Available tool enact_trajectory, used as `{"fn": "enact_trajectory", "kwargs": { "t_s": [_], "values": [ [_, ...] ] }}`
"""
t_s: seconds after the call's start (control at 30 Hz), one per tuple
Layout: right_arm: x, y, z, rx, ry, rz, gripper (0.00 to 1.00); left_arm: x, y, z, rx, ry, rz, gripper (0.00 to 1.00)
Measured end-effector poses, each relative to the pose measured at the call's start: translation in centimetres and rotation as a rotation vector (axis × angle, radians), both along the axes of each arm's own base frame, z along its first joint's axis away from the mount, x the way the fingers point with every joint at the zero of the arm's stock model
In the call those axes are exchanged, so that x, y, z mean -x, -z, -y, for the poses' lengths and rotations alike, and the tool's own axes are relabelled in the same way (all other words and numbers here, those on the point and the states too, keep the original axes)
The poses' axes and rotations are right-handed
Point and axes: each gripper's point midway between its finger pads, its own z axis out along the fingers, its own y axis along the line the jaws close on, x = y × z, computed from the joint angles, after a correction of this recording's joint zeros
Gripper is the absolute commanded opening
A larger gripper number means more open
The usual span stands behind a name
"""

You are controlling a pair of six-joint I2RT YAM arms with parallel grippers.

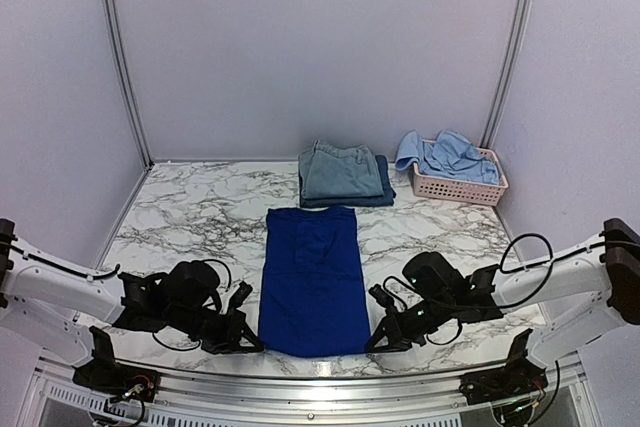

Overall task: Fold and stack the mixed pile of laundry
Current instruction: Pick up the 2/3-rectangle-folded T-shirt from the center of the board, then fold the 2/3-rectangle-folded T-shirt at the center of the board.

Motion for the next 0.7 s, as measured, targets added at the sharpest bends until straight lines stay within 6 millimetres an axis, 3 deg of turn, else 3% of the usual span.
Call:
{"fn": "enact_trajectory", "kwargs": {
  "t_s": [0.2,0.33,0.47,0.6,0.7],
  "values": [
    [2.3,-1.6,-0.5,-0.023,-0.040,-0.013,0.00,1.0,-3.7,0.4,0.105,0.033,0.030,0.00],
    [1.6,-3.9,-0.7,-0.040,-0.011,0.005,0.00,0.6,-5.8,-0.1,0.113,0.019,0.049,0.00],
    [-2.4,-7.1,-0.7,-0.082,0.072,0.062,0.00,-2.4,-8.2,0.1,0.117,-0.028,0.090,0.00],
    [-8.4,-9.1,0.1,-0.077,0.146,0.138,0.00,-7.3,-10.2,0.4,0.110,-0.092,0.143,0.00],
    [-12.7,-9.4,0.2,-0.047,0.159,0.179,0.00,-11.4,-10.3,0.4,0.082,-0.131,0.171,0.00]
  ]
}}
